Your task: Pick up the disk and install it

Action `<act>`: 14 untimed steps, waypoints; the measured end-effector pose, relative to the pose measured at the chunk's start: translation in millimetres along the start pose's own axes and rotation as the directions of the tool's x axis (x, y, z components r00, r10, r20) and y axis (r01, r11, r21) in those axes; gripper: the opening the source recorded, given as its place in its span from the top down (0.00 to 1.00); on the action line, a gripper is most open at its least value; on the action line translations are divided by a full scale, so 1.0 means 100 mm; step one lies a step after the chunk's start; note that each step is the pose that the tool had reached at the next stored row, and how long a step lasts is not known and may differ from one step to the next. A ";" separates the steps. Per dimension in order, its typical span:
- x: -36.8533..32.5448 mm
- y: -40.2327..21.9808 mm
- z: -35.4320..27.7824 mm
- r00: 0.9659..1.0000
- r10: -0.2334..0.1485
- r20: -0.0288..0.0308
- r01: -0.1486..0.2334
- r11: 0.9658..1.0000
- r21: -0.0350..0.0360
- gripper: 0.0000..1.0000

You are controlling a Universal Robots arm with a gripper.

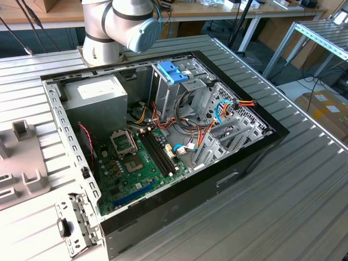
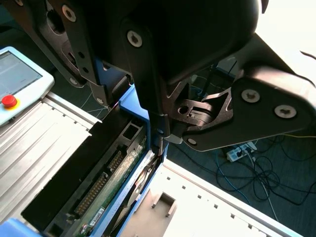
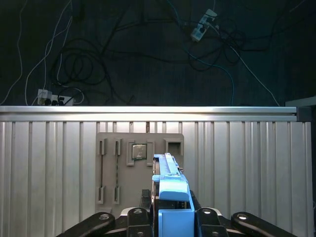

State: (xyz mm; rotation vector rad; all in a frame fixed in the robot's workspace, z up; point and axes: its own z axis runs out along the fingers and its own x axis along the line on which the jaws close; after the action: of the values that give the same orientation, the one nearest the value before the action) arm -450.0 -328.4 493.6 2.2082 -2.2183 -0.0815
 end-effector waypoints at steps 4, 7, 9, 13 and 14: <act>0.008 0.000 0.000 1.000 0.000 0.000 0.000 1.000 0.000 0.63; 0.016 0.000 0.000 1.000 0.000 0.000 0.000 1.000 0.000 0.63; 0.021 0.000 0.000 1.000 0.000 0.000 0.000 1.000 0.000 0.63; 0.032 0.000 0.001 1.000 0.000 0.000 0.000 1.000 0.000 0.63; 0.036 0.000 0.001 1.000 0.000 0.000 0.000 1.000 0.000 0.63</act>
State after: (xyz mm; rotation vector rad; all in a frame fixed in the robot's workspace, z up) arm -450.0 -332.0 493.5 2.2082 -2.2183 -0.0815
